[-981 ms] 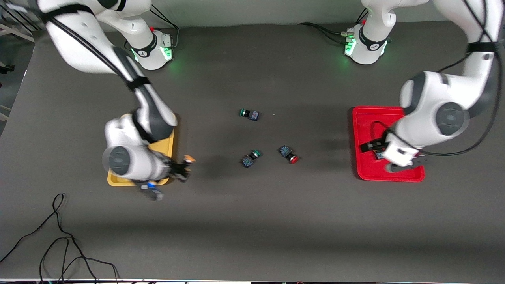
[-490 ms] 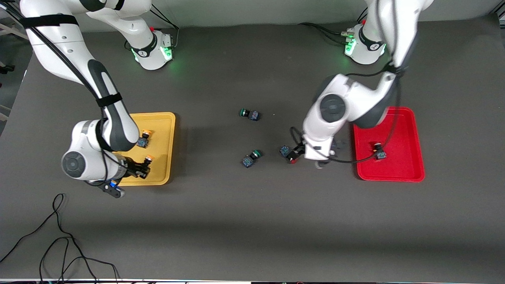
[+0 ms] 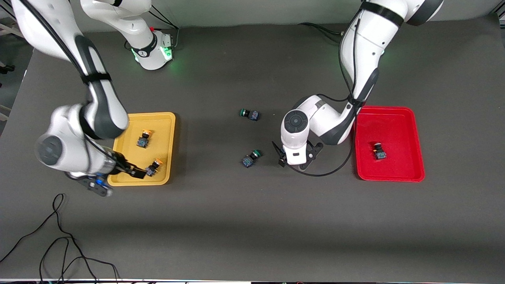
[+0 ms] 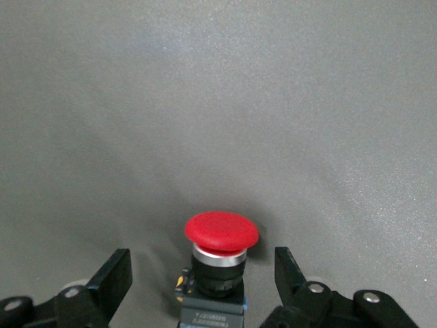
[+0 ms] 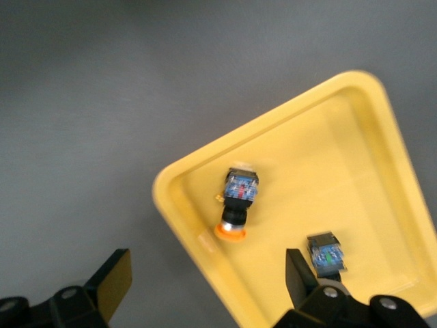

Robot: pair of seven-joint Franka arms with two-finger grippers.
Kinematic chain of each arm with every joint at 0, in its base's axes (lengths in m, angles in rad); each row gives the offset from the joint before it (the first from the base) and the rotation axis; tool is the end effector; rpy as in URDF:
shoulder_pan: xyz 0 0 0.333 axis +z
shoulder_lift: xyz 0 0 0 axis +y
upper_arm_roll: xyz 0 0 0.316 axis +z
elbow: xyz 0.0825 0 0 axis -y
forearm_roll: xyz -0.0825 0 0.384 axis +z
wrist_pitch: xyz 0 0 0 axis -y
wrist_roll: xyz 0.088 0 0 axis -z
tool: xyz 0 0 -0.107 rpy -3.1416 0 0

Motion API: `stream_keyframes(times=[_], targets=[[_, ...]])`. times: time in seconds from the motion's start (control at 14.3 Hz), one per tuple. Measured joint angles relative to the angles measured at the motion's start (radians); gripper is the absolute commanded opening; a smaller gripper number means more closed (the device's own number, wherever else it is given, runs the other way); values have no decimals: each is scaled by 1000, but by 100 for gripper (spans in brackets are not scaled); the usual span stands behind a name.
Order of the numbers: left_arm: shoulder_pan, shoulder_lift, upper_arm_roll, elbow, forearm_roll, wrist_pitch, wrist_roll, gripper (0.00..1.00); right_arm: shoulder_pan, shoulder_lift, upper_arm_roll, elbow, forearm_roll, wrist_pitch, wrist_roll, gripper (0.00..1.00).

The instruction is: Place red and yellow buttons in trays

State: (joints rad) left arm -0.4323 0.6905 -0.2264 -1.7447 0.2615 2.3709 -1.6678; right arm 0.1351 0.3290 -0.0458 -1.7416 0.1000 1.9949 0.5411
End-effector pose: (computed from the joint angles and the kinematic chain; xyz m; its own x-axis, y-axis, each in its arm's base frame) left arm 0.5311 -0.3924 0.1828 0.6491 0.7599 0.0342 0.7607 -0.6481 -0.0373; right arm 0.6332 0.0651 0.3808 0.8761 -0.4710 -0.1031 -0.4755 -0.8794 -0.0231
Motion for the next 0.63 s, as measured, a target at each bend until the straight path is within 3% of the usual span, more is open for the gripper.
stream_keyframes(times=[0.07,0.35,0.63], targets=[[0,-2,0,8,1,-1,0,0,2,-51,0,14,0,-25,0,100],[0,-7,4,39,6,-17,51,0,7,-230,0,28,-1,-57,-86,100],[26,-25,9,137,-18,-144,155,0,5,-280,-43,29,-1,-87,-329,100]])
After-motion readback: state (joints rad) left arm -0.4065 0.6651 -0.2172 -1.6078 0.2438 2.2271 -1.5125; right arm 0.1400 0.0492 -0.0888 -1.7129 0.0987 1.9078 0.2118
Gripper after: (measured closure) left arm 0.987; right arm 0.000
